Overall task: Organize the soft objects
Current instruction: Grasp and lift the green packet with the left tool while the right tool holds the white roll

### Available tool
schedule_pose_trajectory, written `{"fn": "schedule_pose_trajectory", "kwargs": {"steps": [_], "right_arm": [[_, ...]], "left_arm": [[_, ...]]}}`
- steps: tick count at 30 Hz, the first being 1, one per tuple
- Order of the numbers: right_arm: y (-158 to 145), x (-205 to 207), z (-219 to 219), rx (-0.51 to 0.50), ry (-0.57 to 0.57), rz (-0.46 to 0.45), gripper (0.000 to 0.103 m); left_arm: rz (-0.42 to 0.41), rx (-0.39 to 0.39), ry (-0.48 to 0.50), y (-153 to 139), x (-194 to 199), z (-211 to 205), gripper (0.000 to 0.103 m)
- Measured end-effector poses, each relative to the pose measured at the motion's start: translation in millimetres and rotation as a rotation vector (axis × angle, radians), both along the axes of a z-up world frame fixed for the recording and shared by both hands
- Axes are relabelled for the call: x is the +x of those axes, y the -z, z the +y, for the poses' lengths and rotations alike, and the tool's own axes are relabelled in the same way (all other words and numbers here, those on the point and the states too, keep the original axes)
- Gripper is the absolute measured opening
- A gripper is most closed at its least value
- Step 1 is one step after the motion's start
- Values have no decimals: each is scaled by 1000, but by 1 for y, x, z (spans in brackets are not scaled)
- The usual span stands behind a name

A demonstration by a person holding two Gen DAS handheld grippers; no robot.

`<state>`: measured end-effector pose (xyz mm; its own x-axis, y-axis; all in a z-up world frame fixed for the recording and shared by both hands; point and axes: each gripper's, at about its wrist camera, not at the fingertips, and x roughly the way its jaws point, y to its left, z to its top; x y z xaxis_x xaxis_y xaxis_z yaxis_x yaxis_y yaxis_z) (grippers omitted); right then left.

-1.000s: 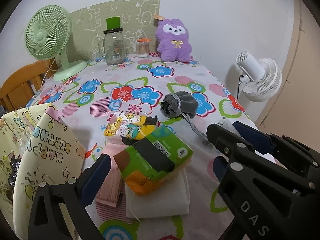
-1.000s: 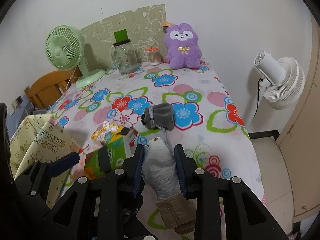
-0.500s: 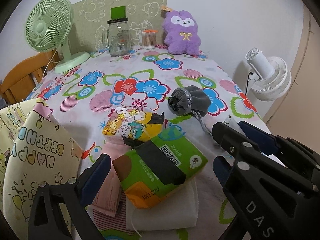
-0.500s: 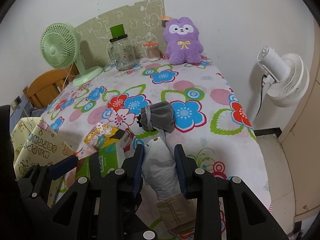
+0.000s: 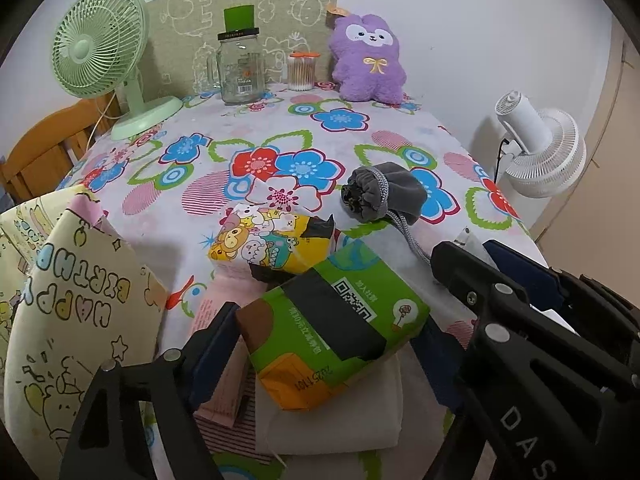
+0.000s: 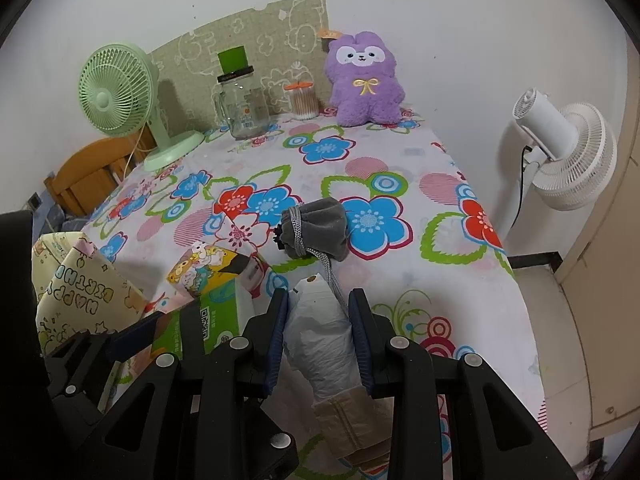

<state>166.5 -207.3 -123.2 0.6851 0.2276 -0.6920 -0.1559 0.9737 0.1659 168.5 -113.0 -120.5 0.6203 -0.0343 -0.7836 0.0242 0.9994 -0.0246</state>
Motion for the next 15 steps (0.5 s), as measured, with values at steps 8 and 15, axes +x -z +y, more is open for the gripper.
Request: {"fn": "schedule_pose_trajectory", "kwargs": {"steps": [8,15], "right_arm": [[-6,-11,0,5,6,-11,34],[-13,-22,0,9,10,-25,34]], "left_arm": [[-14,6,4,-6,-9,0,81],[-31,19,-2,-14,-21,0,79]]}}
